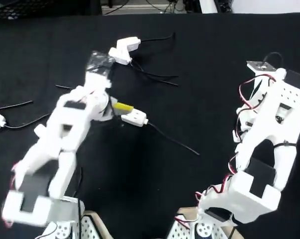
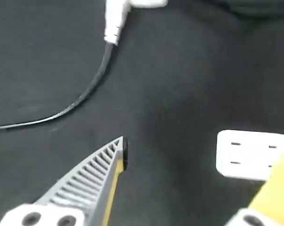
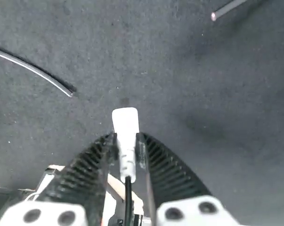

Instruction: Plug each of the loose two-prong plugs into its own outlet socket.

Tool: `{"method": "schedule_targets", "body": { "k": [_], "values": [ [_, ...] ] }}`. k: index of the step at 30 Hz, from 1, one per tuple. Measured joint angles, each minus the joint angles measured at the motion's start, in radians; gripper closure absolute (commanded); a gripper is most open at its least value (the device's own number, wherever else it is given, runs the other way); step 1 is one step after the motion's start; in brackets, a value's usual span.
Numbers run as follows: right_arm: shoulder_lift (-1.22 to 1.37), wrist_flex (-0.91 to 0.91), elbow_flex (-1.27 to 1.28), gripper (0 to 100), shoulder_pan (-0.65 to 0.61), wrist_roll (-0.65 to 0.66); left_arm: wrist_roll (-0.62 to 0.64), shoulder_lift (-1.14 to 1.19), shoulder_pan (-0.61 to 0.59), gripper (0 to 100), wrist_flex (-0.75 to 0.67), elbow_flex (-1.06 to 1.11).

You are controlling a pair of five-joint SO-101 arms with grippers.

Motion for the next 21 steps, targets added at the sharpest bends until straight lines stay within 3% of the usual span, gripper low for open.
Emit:
{"method": "schedule_targets", "body": {
  "k": [5,10,18,21],
  "values": [
    [0.000,0.000,0.000,98.6,0.000,0.000,-0.003,0.305,0.006,55,0.097,-0.299],
    [0.000,0.000,0.000,98.6,0.000,0.000,-0.002,0.465,0.011,55,0.146,-0.517],
    [0.000,0.000,0.000,98.6,0.000,0.000,0.000,0.603,0.046,55,0.161,-0.651],
    [0.000,0.000,0.000,98.6,0.000,0.000,-0.009,0.620,0.069,55,0.258,-0.672]
  ]
}}
